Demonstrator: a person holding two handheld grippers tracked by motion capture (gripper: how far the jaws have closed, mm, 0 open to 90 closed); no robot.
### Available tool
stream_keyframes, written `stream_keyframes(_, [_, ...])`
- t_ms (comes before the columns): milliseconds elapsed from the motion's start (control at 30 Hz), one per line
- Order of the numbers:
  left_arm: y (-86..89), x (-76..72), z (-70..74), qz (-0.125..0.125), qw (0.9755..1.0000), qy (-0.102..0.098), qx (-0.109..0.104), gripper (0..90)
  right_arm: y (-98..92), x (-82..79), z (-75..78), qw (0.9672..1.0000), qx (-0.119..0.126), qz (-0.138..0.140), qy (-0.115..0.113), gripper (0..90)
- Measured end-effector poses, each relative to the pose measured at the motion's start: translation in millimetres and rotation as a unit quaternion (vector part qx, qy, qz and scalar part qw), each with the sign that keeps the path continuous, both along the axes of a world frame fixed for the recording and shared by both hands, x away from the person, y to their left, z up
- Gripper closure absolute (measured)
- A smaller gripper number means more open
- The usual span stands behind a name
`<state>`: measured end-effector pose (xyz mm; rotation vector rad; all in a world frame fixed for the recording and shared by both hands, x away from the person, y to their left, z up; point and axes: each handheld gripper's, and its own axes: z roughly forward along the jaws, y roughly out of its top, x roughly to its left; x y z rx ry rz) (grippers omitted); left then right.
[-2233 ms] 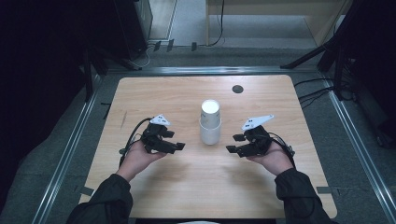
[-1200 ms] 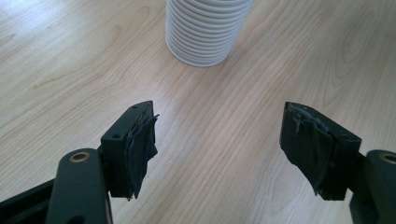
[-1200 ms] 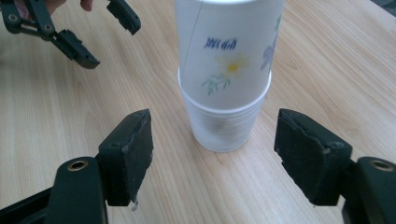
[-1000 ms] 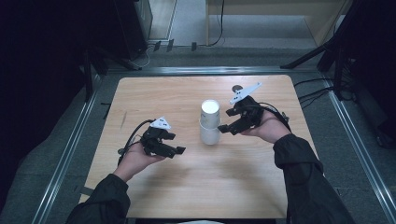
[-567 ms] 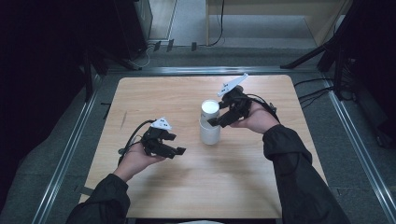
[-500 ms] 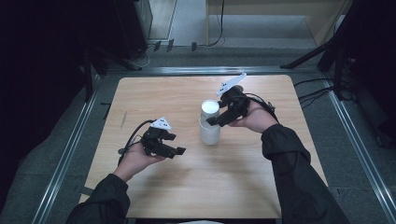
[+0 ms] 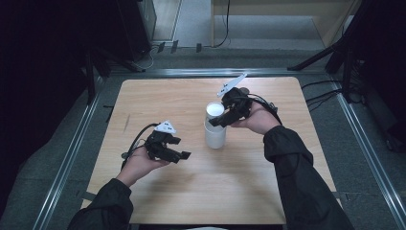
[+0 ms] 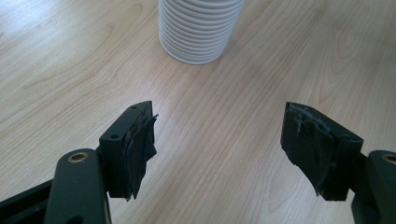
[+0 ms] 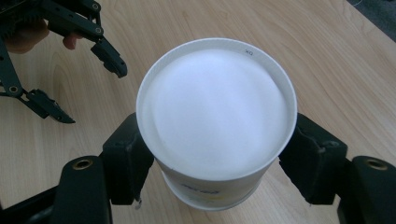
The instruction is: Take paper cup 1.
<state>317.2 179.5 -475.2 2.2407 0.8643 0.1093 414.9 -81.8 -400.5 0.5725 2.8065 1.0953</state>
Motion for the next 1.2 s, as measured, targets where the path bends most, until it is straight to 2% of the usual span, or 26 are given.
stream_keyframes(167, [-2.4, -0.3, -1.0, -0.003, 1.0000, 0.001, 0.003, 25.9, -1.5, -1.3, 2.0, 1.0000, 0.004, 0.001, -0.002, 30.8])
stream_keyframes(433, [-0.8, 0.2, -0.4, -0.002, 1.0000, 0.001, 0.001, 25.9, -2.3, -1.5, 7.3, 1.0000, -0.005, -0.001, 0.003, 31.4])
stream_keyframes(633, [0.5, 0.2, 0.3, 0.001, 1.0000, -0.002, -0.001, 25.9, -2.8, -1.0, 17.8, 1.0000, 0.003, -0.006, 0.001, 31.4])
stream_keyframes(800, [1.8, 0.3, 1.5, 0.003, 1.0000, -0.002, -0.006, 25.7, -1.0, -2.9, 27.3, 0.9999, -0.009, -0.015, 0.002, 31.7])
stream_keyframes(1000, [2.2, 0.8, 1.9, 0.002, 0.9999, -0.001, -0.015, 23.5, -1.1, -5.2, 45.5, 0.9999, 0.000, -0.014, 0.008, 32.1])
stream_keyframes(1133, [2.3, -0.4, 4.0, 0.000, 0.9997, -0.005, -0.022, 21.7, -2.0, -7.5, 62.9, 0.9999, 0.005, -0.009, 0.003, 32.3])
stream_keyframes(1200, [2.9, -0.4, 4.6, -0.001, 0.9997, -0.006, -0.025, 20.9, -4.2, -12.0, 77.0, 0.9999, 0.014, -0.006, -0.004, 32.3])
